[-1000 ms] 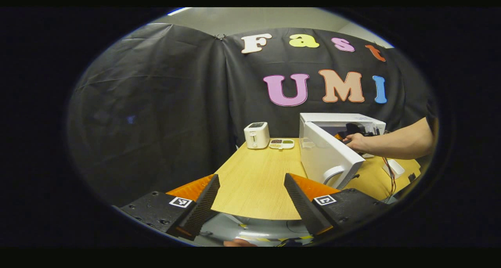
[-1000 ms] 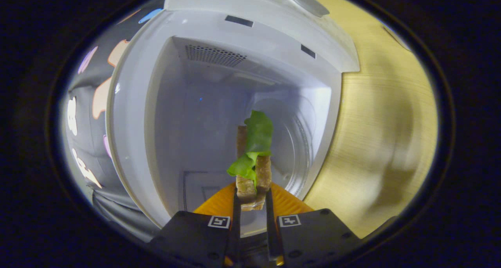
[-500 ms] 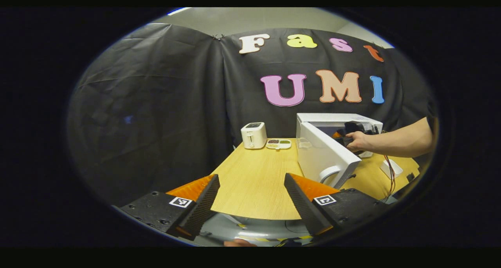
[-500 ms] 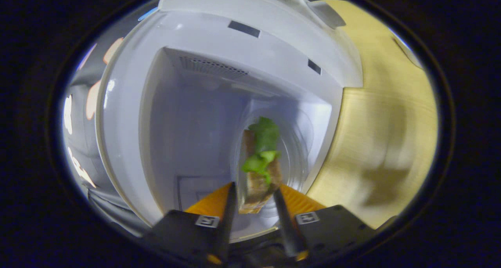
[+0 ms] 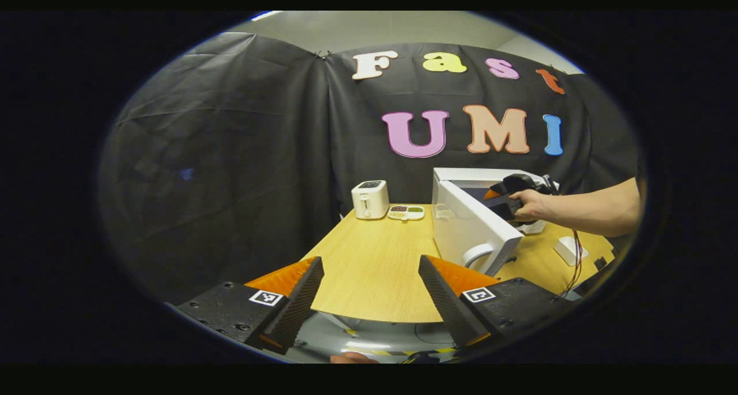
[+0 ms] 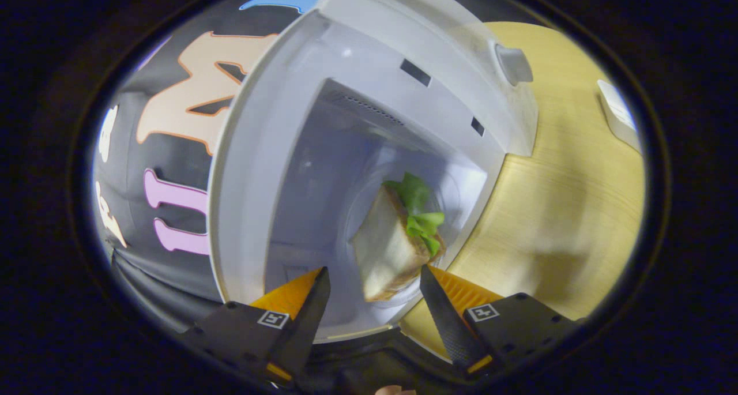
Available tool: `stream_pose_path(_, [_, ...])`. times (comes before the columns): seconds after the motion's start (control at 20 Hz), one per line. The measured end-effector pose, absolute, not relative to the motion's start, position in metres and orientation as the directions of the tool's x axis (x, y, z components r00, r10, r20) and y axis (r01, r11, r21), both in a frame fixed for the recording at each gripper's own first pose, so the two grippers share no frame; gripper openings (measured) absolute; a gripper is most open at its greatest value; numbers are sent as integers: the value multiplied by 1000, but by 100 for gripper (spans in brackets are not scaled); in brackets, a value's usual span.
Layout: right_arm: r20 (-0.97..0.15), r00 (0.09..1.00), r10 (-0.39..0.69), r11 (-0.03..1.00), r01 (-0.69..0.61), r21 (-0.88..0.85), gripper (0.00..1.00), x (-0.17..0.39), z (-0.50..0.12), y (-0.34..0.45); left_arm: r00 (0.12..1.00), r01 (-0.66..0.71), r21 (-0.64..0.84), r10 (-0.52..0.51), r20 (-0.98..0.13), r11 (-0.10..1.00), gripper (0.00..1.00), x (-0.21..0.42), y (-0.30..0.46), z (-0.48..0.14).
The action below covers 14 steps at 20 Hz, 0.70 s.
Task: Open the microwave oven with the left hand, put the food in, and close the microwave oven.
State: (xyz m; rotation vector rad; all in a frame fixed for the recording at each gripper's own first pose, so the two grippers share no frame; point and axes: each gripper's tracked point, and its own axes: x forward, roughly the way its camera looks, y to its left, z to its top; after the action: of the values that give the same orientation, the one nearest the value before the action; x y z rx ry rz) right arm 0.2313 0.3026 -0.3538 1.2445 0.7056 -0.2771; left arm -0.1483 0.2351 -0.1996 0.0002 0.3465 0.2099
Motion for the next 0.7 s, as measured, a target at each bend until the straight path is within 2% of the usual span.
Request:
stream_pose_path(0.25, [-611,772,175,380,520,765,95,210,-338,291,933,-167,38,171,-317,985,97,-148,225,-193])
stream_pose_path(0.3, [-605,777,176,396,506,766,96,204,-334,287,936,-157,41,162,-312,987,93,-147,223,-193])
stream_pose_path(0.35, [-597,781,181,413,491,767,96,196,-329,282,939,-145,46,152,-308,988,97,-144,222,-191])
stream_pose_path(0.5, [-575,801,165,493,438,752,96,159,-317,257,948,-95,71,112,-299,993,97,-135,218,-190])
stream_pose_path(0.55, [-569,807,155,515,426,744,85,147,-313,247,949,-68,75,88,-304,995,96,-131,214,-191])
stream_pose_path(0.65, [-552,821,145,549,397,735,84,125,-305,224,953,-13,78,36,-300,997,96,-119,207,-191])
stream_pose_path(0.7, [-545,827,137,573,383,724,84,114,-301,213,955,12,82,13,-297,997,100,-111,204,-191])
